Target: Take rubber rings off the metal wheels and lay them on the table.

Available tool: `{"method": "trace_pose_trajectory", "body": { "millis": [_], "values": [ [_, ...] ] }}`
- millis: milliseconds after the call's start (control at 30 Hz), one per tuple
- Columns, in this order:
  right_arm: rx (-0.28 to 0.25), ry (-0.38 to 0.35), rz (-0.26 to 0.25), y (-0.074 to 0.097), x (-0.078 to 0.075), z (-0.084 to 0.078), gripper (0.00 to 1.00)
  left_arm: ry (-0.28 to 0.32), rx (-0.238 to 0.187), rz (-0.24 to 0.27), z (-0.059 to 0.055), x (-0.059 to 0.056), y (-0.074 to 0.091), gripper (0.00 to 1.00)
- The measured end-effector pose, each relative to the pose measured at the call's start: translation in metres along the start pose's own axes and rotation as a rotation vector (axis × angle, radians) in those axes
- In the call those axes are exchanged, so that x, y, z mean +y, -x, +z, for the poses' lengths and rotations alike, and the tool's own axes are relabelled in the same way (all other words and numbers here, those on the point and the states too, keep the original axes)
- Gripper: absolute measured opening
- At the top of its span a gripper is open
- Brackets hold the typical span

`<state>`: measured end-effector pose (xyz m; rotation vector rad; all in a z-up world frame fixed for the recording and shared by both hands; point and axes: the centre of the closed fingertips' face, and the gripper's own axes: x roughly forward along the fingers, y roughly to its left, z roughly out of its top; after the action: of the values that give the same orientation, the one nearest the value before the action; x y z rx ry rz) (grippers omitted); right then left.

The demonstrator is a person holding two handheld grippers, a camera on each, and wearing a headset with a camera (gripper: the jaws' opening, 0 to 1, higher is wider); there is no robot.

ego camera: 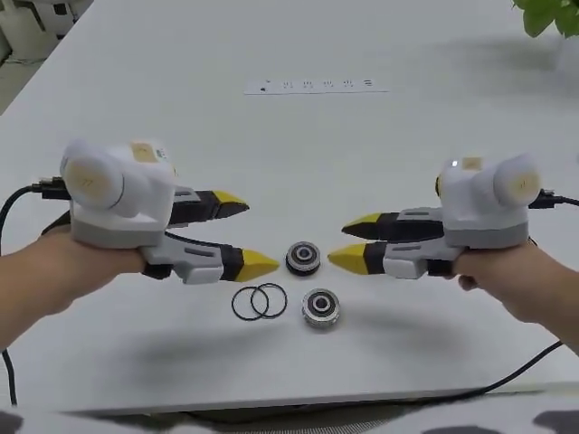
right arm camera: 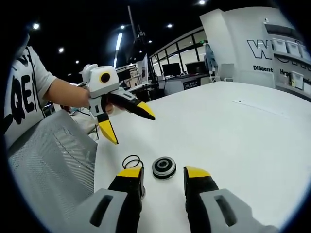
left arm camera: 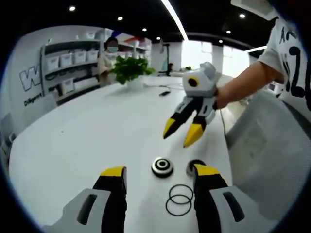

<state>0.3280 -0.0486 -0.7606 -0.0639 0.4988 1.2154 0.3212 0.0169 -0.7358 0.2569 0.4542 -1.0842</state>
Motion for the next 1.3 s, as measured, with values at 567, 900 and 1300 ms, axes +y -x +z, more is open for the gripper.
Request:
{"method": "trace_pose_trajectory", "body": {
  "millis": [567,900,1300],
  "values": [
    [0.023,0.002,-0.002,-0.005,0.0,-0.01,0.3,-0.001,0.016,-0.013,-0.006,-0.004,-0.012,0.51],
    [0.042,0.005,-0.01,-0.008,-0.006,-0.018,0.29,0.009,0.027,-0.01,-0.012,-0.003,-0.015,0.49],
    [0.058,0.01,-0.004,-0.016,-0.006,-0.025,0.29,0.017,0.041,-0.009,-0.018,0.0,-0.022,0.47]
  ]
}}
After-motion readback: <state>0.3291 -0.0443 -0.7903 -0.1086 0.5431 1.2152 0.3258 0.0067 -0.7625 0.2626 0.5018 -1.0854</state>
